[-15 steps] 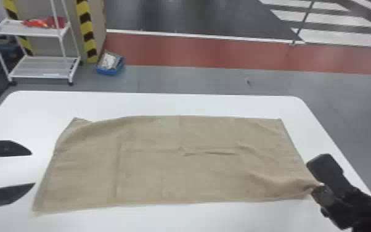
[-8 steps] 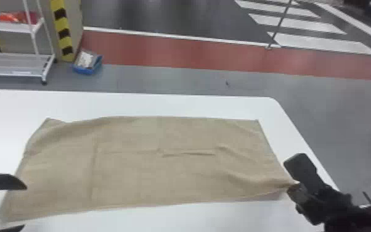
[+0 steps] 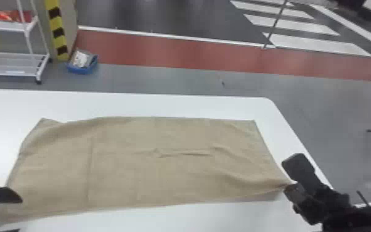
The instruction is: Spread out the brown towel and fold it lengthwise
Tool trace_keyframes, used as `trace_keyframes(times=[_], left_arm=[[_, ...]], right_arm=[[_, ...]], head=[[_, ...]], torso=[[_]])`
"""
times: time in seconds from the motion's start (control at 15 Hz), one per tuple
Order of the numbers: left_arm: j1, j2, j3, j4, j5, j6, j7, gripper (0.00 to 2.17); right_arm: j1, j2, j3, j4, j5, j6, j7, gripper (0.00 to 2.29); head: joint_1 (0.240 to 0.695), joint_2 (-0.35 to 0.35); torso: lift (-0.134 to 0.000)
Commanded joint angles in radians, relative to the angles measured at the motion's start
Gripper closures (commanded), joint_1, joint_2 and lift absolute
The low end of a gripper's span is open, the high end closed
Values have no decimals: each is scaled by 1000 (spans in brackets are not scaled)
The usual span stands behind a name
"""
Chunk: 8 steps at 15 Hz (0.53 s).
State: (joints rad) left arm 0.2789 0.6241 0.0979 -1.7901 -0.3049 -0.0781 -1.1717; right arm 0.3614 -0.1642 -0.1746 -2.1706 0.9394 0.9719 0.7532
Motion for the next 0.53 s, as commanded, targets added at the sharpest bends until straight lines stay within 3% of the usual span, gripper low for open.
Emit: trace_keyframes(times=[0.0,0.07,0.13,0.2,0.47], left_arm=[[-9,-1,-1,18,-13,1,1,518],[-10,-1,-3,21,-22,1,3,522],[-10,2,-4,21,-25,1,12,829],[-15,3,-6,24,-23,4,18,1001],[-23,9,-10,26,-23,53,14,1004]], right_arm=[[2,0,-2,0,-2,0,0,1345],[4,0,-2,-2,-2,0,0,1345],[5,0,-2,-6,-2,0,0,1345],[8,0,-2,-8,-2,0,0,1345],[14,0,-2,-18,-2,0,0,1345]], head=[[695,-245],[695,-242],[695,-236],[695,-233],[695,-222]], torso=[[-124],[-124],[-124],[-124],[-124]])
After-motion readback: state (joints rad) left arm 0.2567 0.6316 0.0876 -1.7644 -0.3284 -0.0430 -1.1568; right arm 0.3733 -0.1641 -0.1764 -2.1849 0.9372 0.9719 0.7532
